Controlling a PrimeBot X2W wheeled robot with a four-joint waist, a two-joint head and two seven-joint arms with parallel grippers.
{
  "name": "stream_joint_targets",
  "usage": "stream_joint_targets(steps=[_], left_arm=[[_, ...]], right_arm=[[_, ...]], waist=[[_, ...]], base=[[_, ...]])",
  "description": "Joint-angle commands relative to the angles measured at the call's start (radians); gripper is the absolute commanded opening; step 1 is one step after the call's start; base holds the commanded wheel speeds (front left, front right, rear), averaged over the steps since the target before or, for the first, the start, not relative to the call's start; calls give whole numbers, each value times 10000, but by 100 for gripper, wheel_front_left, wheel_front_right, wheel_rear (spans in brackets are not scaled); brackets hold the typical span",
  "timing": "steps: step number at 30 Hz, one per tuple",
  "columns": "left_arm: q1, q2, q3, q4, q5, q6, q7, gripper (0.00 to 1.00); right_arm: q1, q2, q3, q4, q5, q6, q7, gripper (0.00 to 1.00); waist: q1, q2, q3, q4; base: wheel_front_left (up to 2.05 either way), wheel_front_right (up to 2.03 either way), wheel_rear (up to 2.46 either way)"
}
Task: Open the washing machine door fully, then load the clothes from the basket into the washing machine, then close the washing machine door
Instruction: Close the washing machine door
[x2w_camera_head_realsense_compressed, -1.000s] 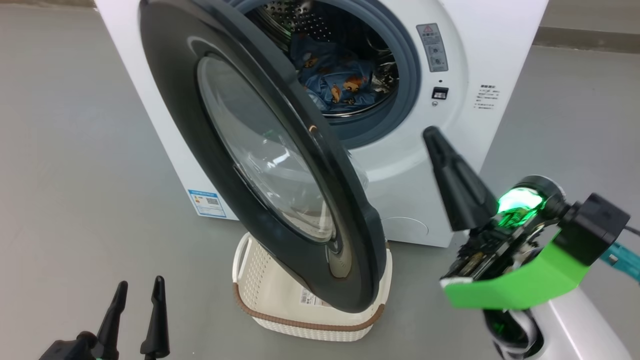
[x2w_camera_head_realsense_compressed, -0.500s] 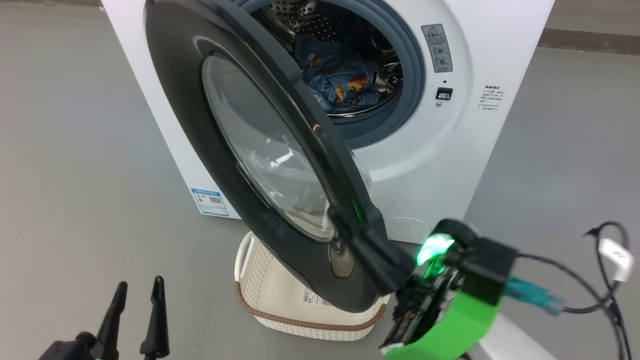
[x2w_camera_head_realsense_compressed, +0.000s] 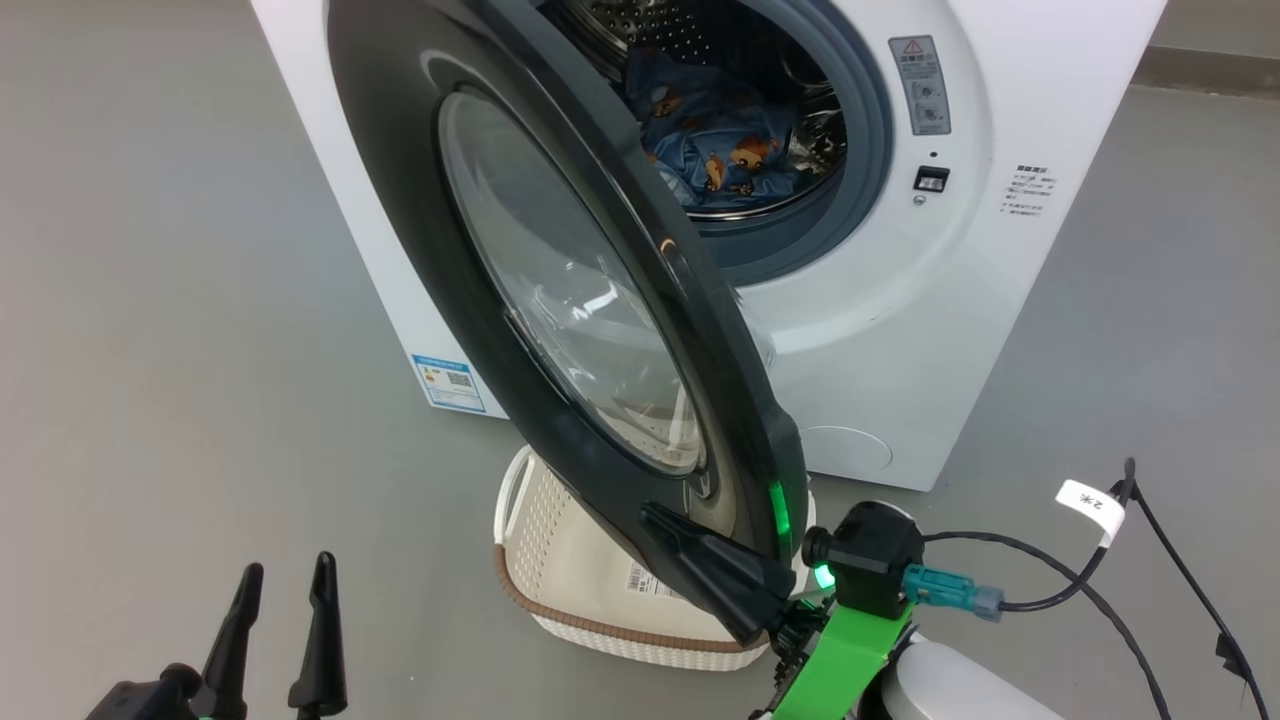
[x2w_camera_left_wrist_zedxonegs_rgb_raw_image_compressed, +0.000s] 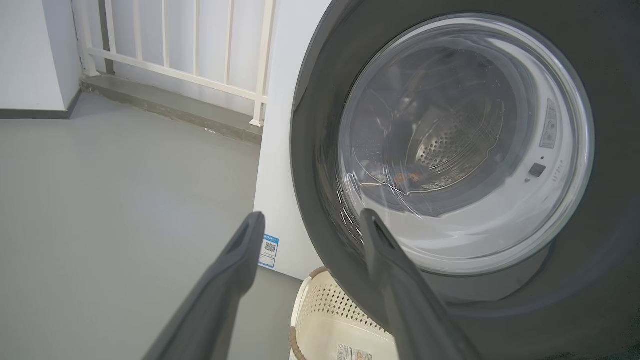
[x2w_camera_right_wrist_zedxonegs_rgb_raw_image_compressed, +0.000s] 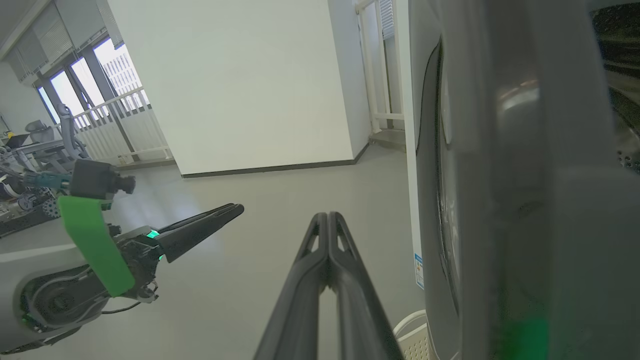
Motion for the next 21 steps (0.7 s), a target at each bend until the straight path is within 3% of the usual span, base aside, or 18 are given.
stream_joint_targets(steps=[1, 8, 21], left_arm=[[-236, 129, 329, -194, -53, -33, -122, 100], [-301, 142, 315, -184, -79, -33, -122, 100], [-378, 203, 276, -217, -69, -33, -122, 100]], right_arm=[[-183, 92, 134, -63, 66, 16, -46, 0], [-276, 69, 286, 701, 256, 16, -46, 0], [-219, -312, -786, 1238, 215, 16, -46, 0]], waist=[[0, 0, 50, 67], [0, 0, 144, 184], [0, 0, 403, 68]], base=[[0, 0, 0], [0, 0, 0], [0, 0, 0]])
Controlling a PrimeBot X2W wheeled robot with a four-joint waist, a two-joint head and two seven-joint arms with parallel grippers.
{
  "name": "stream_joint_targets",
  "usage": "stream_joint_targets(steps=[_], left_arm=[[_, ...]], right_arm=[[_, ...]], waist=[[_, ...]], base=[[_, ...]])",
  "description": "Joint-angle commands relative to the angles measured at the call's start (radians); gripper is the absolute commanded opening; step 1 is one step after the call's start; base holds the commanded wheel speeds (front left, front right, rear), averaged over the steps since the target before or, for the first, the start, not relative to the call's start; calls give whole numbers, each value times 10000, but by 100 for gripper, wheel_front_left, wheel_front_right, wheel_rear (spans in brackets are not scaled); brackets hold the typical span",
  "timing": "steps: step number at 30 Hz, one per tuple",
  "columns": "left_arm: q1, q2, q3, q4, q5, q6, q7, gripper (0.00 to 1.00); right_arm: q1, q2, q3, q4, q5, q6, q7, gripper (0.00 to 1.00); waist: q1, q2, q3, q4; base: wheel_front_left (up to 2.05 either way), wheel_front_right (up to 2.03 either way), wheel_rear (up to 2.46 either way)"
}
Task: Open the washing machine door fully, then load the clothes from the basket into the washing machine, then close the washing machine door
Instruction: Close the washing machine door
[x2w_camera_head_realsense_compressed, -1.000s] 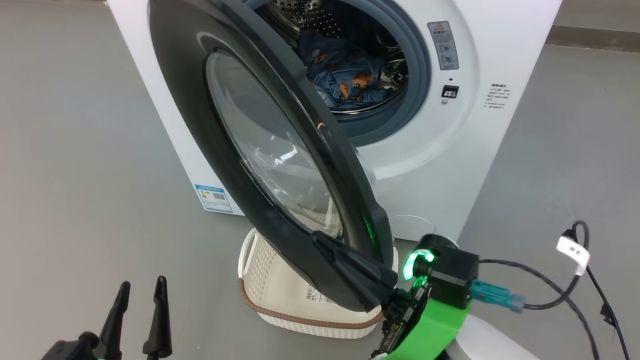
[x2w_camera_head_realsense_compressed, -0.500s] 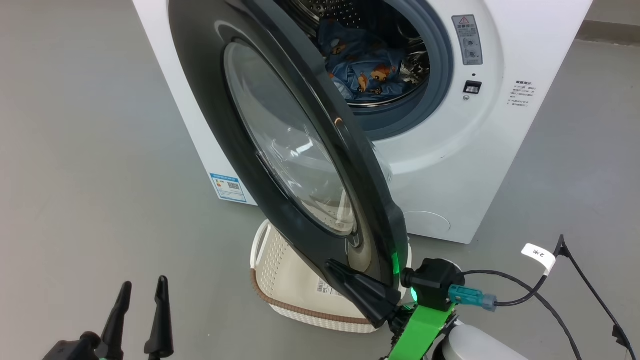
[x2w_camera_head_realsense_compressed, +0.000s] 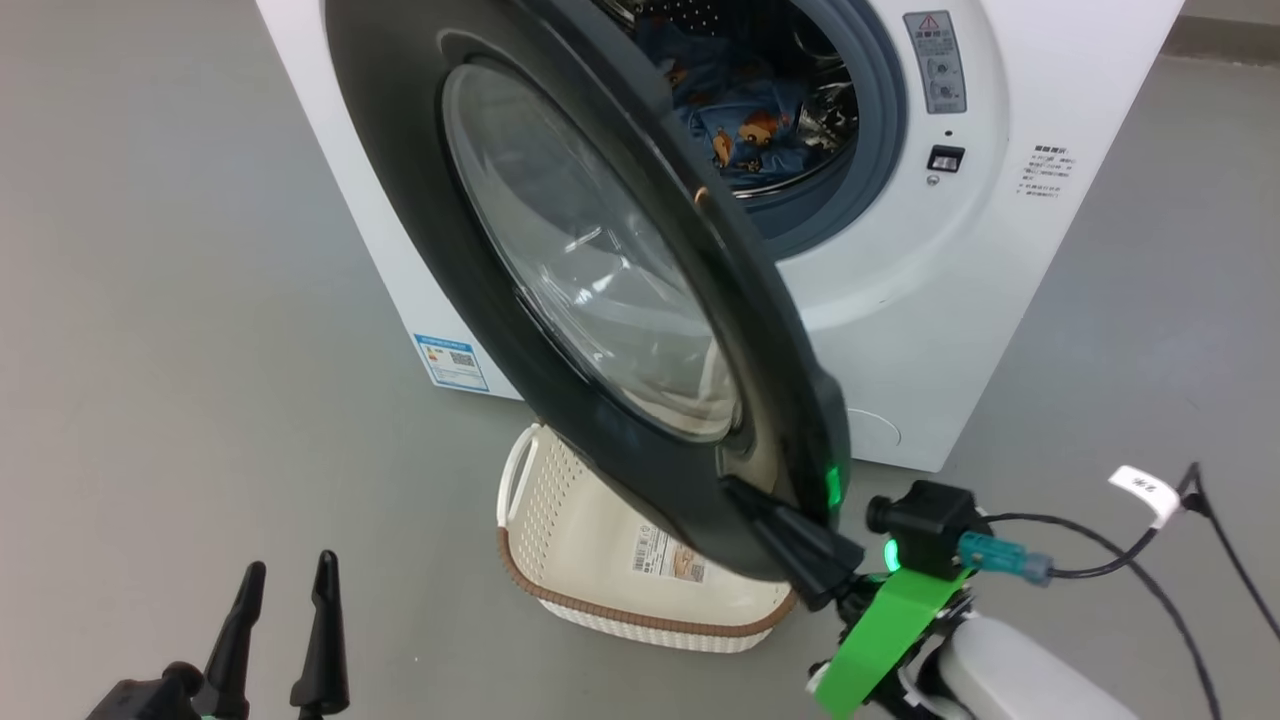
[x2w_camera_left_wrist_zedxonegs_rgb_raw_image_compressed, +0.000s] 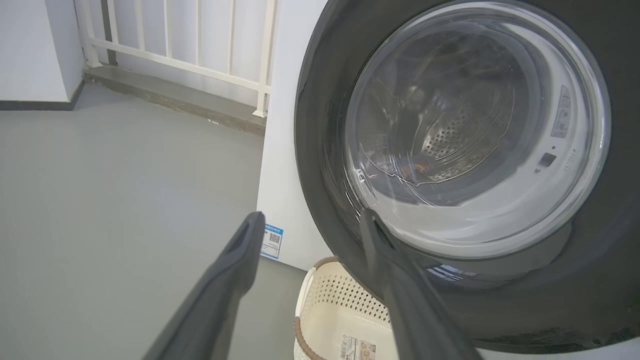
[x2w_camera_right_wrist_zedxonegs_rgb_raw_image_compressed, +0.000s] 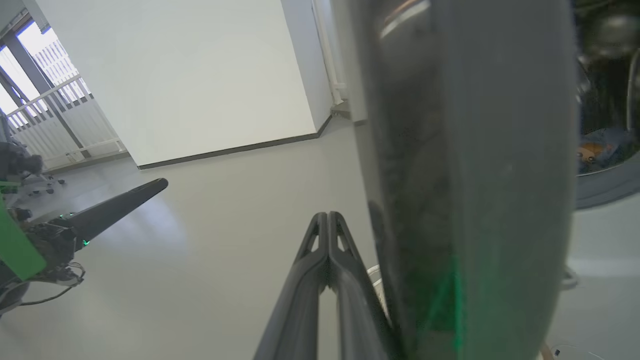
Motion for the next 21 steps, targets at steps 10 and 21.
stream_joint_targets(steps=[10, 21], left_arm=[[-669, 212, 143, -299, -84, -33, -122, 100], [-1055, 98, -70, -359, -144, -33, -122, 100]], right_arm=[[-756, -536, -926, 356, 152, 14, -46, 0], [-2203, -1293, -1550, 771, 124, 14, -46, 0]], waist=[[0, 0, 732, -23], [0, 0, 1601, 176]], base=[[0, 0, 0], [0, 0, 0]])
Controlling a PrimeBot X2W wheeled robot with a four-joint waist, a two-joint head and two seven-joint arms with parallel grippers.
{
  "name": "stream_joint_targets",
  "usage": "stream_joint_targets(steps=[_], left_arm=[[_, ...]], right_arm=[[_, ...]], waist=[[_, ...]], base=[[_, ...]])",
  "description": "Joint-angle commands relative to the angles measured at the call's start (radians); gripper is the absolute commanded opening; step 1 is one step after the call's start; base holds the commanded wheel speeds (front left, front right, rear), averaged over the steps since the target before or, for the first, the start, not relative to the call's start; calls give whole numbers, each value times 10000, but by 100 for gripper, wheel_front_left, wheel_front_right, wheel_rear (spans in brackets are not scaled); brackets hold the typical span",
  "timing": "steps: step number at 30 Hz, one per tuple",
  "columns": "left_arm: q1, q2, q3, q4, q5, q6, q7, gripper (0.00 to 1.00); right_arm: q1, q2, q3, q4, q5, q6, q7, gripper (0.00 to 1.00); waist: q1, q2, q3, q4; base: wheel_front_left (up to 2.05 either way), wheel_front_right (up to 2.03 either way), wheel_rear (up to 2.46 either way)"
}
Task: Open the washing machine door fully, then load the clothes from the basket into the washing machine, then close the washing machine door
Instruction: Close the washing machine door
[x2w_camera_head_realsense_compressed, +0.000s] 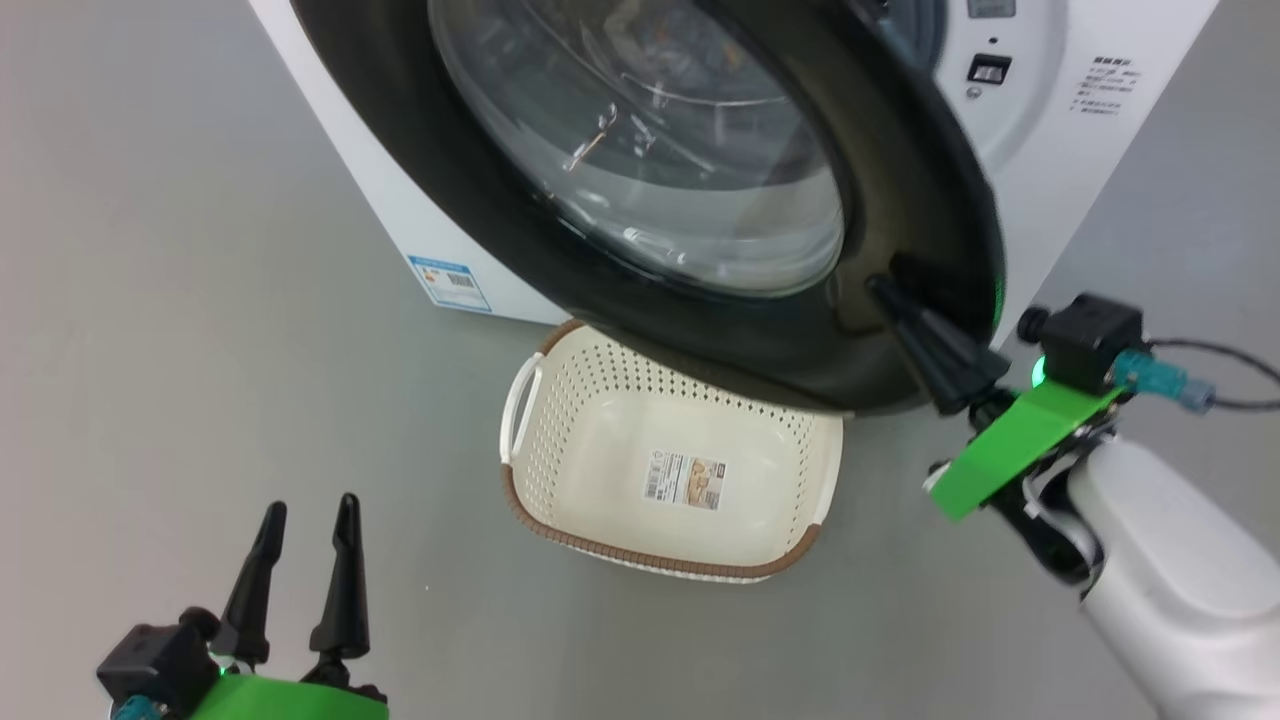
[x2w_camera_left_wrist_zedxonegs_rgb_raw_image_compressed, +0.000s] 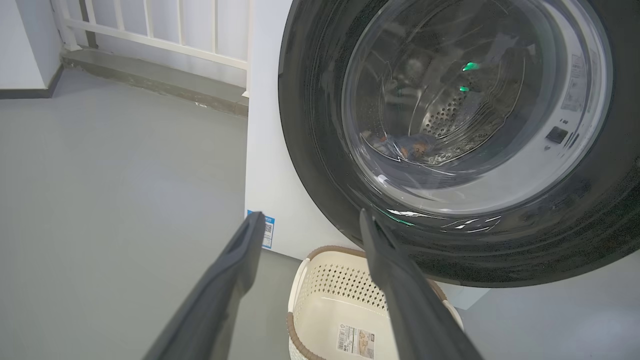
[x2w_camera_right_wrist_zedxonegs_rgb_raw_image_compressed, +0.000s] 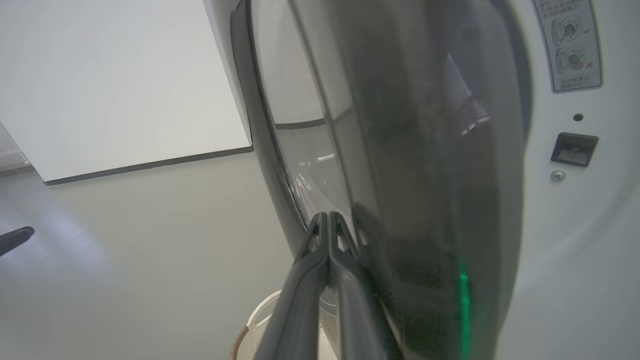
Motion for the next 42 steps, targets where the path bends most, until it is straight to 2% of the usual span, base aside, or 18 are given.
stream_joint_targets(steps=[1, 21, 28, 42], left_arm=[[-379, 121, 300, -263, -83, -33, -122, 100], [-1078, -134, 121, -498, -381, -33, -122, 100], [-1185, -151, 120, -450, -385, -33, -122, 100], [-1101, -155, 134, -336, -365, -33, -122, 100]], right_arm=[[-380, -197, -23, -68, 103, 14, -48, 0], [-3319, -1484, -667, 1516, 557, 14, -48, 0], [-3908, -1429, -992, 1850, 487, 14, -48, 0], [-3420, -1168, -965, 1898, 339, 14, -48, 0]], waist=[[0, 0, 314, 112], [0, 0, 2088, 496], [0, 0, 2127, 482], [0, 0, 1689, 345]], base=[[0, 0, 0], [0, 0, 0], [0, 0, 0], [0, 0, 0]])
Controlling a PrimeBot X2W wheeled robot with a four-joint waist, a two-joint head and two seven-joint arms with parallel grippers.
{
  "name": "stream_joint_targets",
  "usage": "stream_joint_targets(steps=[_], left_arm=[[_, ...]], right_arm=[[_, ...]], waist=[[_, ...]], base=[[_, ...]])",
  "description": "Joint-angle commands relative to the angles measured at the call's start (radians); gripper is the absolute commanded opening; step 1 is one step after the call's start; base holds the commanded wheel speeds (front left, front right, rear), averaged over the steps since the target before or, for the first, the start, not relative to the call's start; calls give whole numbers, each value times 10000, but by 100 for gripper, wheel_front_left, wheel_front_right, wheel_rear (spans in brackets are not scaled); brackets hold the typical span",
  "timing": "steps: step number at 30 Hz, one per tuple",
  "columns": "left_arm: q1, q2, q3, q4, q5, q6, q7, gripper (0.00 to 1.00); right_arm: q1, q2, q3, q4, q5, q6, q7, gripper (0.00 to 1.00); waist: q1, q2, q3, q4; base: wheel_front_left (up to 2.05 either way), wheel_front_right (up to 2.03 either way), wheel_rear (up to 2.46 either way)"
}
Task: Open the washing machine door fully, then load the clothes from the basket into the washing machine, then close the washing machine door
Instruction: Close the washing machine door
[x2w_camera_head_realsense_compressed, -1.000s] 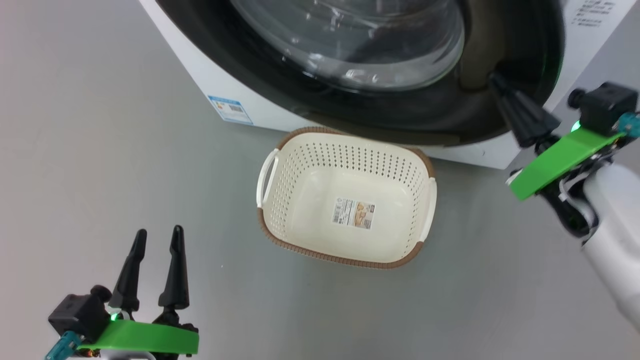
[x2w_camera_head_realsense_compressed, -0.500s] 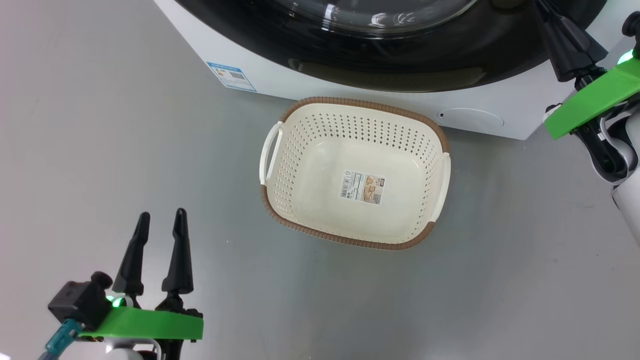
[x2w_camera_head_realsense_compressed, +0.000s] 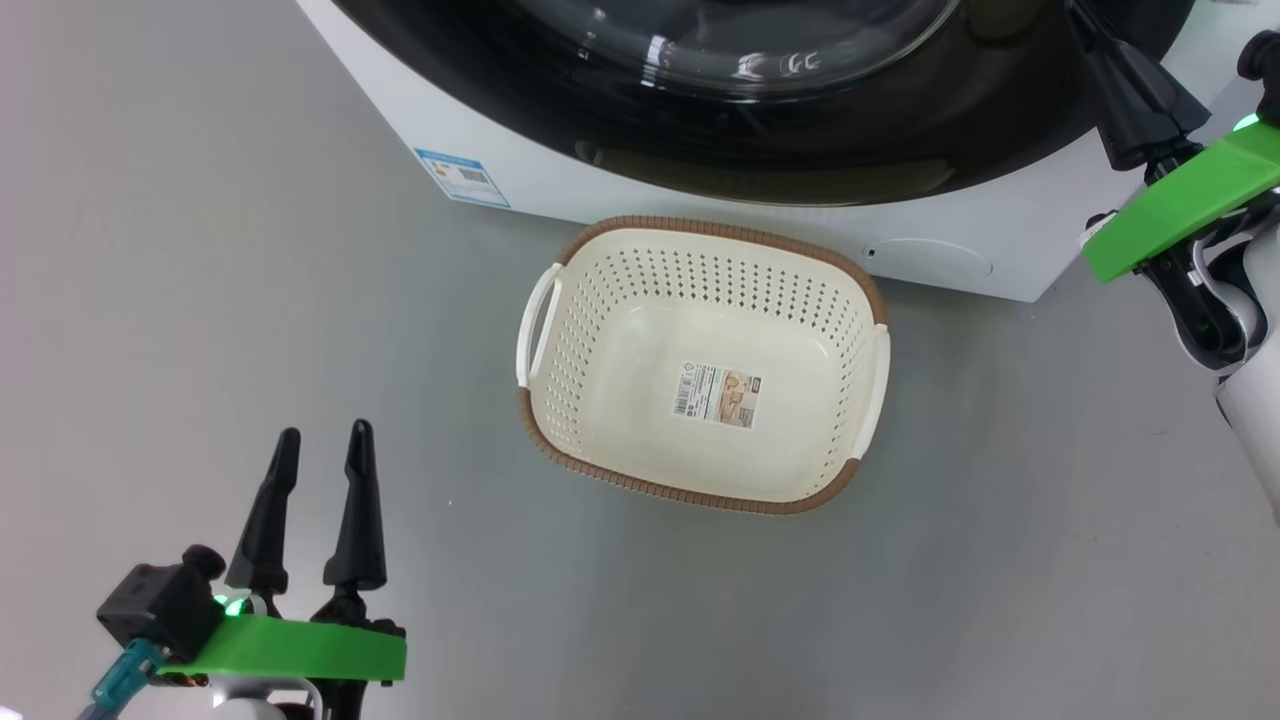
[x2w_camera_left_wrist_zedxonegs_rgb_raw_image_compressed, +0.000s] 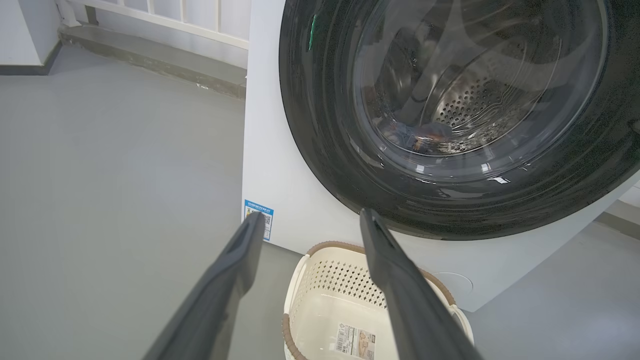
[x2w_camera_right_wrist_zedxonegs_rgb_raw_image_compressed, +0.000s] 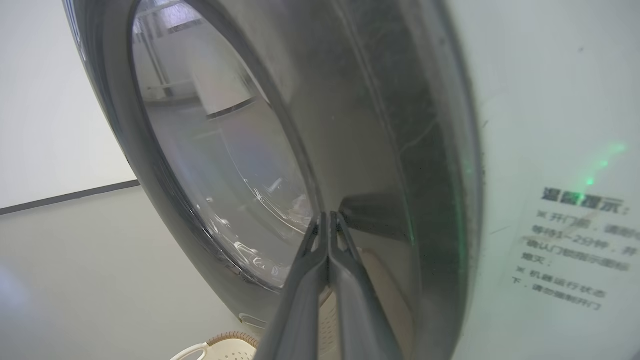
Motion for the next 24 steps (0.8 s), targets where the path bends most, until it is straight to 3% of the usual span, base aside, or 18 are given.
stream_joint_targets(steps=[1, 4, 5, 6, 7, 8, 9, 24], left_arm=[[-68, 196, 313, -193, 63, -33, -92, 100], [-43, 196, 319, -175, 126, -33, -92, 100], [-26, 207, 322, -184, 149, -33, -92, 100], [-7, 223, 336, -189, 164, -33, -92, 100], [-7, 223, 336, -189, 164, -33, -92, 100], [6, 243, 358, -192, 170, -33, -92, 100], [16, 266, 366, -199, 174, -33, -92, 100], [296, 667, 426, -277, 146, -33, -92, 100]], right_arm=[[207, -109, -100, -195, -93, -159, -61, 0], [454, -34, -54, -320, -119, -159, -61, 0], [550, 2, -41, -393, -153, -159, -61, 13], [662, 49, -13, -519, -203, -159, -61, 43], [662, 49, -13, -519, -203, -159, -61, 43], [792, 100, 23, -669, -248, -159, -61, 78], [932, 145, 40, -818, -302, -159, -61, 100], [3034, 880, -492, -2400, -912, -159, -61, 100]], waist=[[0, 0, -187, -96], [0, 0, -406, -234], [0, 0, -483, -293], [0, 0, -561, -358], [0, 0, -561, -358], [0, 0, -634, -430], [0, 0, -706, -506], [0, 0, -1775, -2061]], base=[[0, 0, 0], [0, 0, 0], [0, 0, 0], [0, 0, 0], [0, 0, 0], [0, 0, 0], [0, 0, 0], [0, 0, 0]])
